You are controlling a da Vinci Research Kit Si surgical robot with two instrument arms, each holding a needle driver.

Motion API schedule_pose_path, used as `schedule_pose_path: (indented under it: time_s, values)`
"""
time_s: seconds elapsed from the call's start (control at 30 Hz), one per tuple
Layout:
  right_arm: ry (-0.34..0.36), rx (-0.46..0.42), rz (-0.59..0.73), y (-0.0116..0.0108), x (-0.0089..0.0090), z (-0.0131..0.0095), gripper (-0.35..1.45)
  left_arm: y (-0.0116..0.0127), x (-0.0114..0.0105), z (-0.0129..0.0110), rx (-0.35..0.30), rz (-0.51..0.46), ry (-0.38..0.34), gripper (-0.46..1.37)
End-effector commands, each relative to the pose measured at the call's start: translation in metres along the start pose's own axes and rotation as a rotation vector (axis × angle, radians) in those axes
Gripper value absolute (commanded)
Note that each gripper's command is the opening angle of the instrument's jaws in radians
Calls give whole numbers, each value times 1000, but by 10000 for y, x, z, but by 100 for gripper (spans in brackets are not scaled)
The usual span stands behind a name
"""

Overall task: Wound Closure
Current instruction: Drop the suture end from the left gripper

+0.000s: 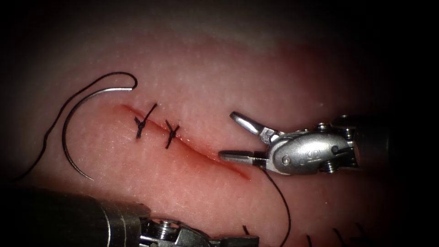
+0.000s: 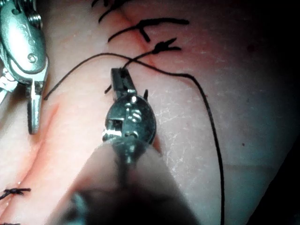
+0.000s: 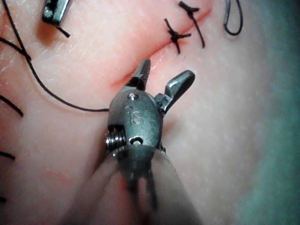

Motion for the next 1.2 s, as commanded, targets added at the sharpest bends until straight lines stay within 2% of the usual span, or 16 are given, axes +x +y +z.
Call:
schedule_pose_path:
  time_s: [0.03, 0.1, 0.13, 0.17, 0.2, 0.23, 0.27, 0.3, 0.33, 0.37, 0.47, 0.5, 0.7, 0.9, 1.2]
  values:
    - [1, 4, -1, -1, -1, 0, 134, -1, -5, -1, -17, -40, 4, -35]
    - [1, 4, -1, -1, -1, 0, 134, -3, -27, -2, -25, -128, 7, -35]
    - [1, 4, -1, -1, -1, 0, 134, -3, -27, -2, -25, -128, 7, -35]
    - [1, 4, -1, -2, -1, 1, 135, -3, -38, -3, -16, -165, -6, -25]
    - [1, 4, -1, -2, -1, 1, 134, -2, -46, -4, -16, -205, -28, -2]
    - [1, 4, -1, -2, -1, 1, 134, -2, -46, -4, -16, -205, -28, -2]
    - [1, 4, -2, -2, -1, 1, 135, -1, -55, -7, -19, -260, -67, 18]
    - [1, 3, -2, -2, -1, 1, 134, 0, -59, -9, -23, -279, -81, 25]
    - [1, 3, -2, -2, -1, 1, 134, 2, -62, -11, -28, -311, -99, 39]
    - [0, 3, -2, -2, -1, 1, 135, 3, -64, -13, -32, -331, -110, 62]
    - [0, 3, -2, -2, -2, 2, 135, 3, -69, -24, -48, -389, -158, 102]
    - [0, 2, -2, -2, -2, 2, 135, 3, -69, -26, -51, -394, -163, 107]
    - [0, 2, -3, -3, -2, 2, 135, -2, -74, -56, -77, -440, -173, 114]
    - [1, 2, -11, -6, -3, 1, 136, -6, -84, -78, -91, -431, -173, 111]
    - [1, 0, -1, -8, -3, 1, 136, -18, -95, -105, -78, -419, -177, 109]
